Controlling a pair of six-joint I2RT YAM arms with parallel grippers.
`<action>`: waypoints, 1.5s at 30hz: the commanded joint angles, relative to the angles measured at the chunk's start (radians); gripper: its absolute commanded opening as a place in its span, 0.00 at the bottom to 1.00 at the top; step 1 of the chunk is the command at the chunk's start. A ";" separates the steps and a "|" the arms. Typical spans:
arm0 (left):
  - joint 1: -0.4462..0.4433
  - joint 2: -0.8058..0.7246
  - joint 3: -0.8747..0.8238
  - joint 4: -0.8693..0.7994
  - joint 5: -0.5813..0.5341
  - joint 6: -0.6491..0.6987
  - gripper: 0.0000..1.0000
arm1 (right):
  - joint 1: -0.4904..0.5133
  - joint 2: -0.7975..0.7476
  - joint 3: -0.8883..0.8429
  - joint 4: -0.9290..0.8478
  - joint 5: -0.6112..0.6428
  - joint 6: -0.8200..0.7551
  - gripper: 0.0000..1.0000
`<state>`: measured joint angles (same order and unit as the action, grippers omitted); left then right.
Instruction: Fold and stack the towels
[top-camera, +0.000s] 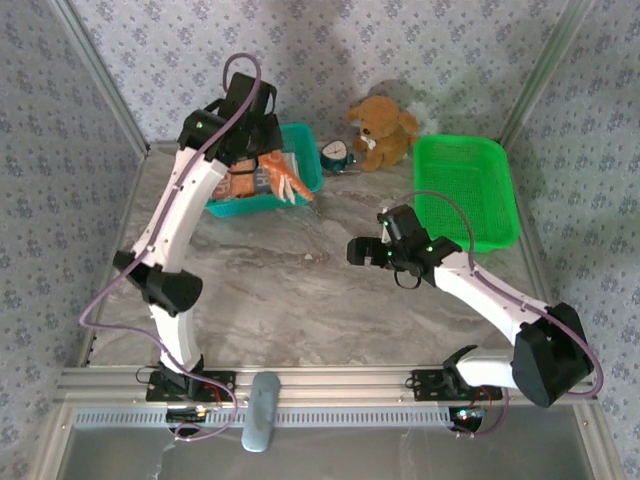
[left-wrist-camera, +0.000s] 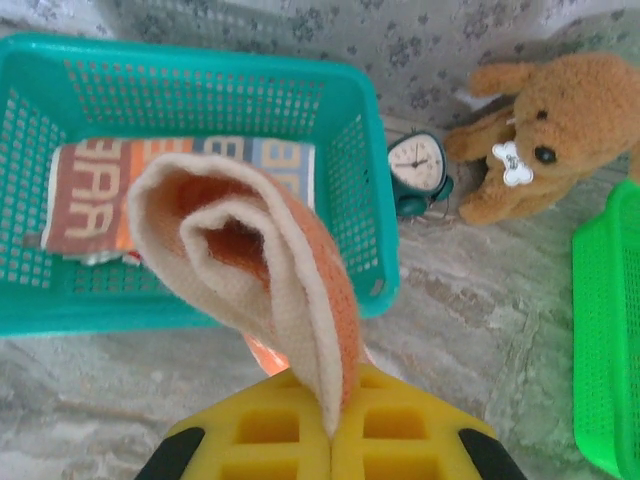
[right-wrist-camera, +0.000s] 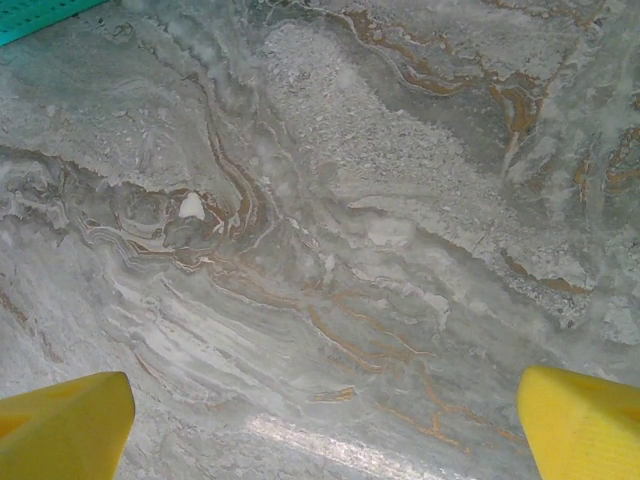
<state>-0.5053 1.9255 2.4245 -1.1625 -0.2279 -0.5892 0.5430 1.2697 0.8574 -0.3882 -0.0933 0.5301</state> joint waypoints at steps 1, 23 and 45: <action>0.029 0.113 0.180 -0.044 0.064 0.083 0.00 | -0.015 0.005 0.024 -0.047 -0.011 -0.015 1.00; 0.120 0.401 0.404 0.190 0.441 0.073 0.00 | -0.085 0.039 0.018 -0.077 -0.033 -0.018 1.00; 0.214 0.424 0.390 0.096 0.441 0.173 0.00 | -0.094 0.078 0.000 -0.037 -0.034 -0.021 1.00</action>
<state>-0.3096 2.3844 2.7941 -1.0359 0.2283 -0.4587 0.4538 1.3361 0.8562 -0.4374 -0.1200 0.5297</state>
